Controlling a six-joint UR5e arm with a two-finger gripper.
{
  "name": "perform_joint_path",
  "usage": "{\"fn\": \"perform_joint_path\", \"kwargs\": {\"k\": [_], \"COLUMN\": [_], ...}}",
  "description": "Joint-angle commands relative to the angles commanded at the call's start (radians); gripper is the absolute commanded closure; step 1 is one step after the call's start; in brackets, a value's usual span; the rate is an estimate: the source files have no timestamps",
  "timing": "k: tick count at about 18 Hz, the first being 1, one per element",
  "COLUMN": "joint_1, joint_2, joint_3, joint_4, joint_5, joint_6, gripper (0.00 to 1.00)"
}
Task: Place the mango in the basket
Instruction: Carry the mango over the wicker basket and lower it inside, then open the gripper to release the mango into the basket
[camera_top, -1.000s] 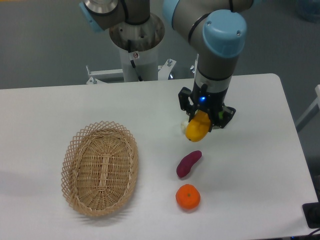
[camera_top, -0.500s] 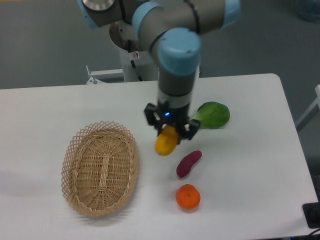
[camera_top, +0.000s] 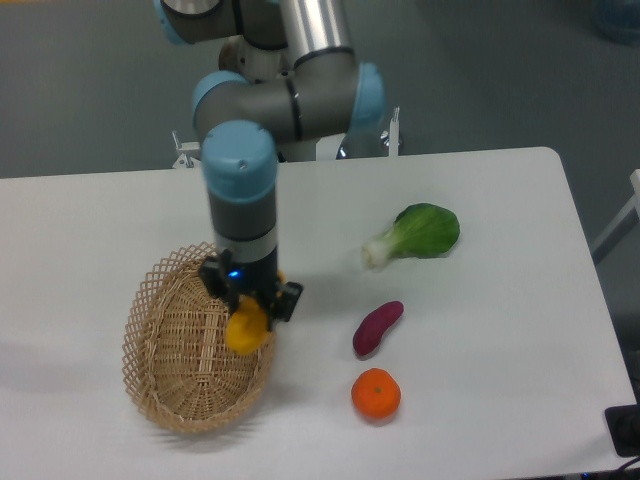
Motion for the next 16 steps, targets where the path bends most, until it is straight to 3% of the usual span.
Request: {"fn": "perform_joint_path", "kwargs": {"k": [11, 15, 16], "joint_1": [-0.074, -0.077, -0.077], "joint_2": [-0.069, -0.072, -0.072], "joint_3": [-0.003, -0.002, -0.002], "joint_4": [0.023, 0.023, 0.025], "joint_5": [0.009, 0.009, 0.009], "joint_6": [0.003, 0.005, 0.005], "gripper": [0.44, 0.26, 0.14]}}
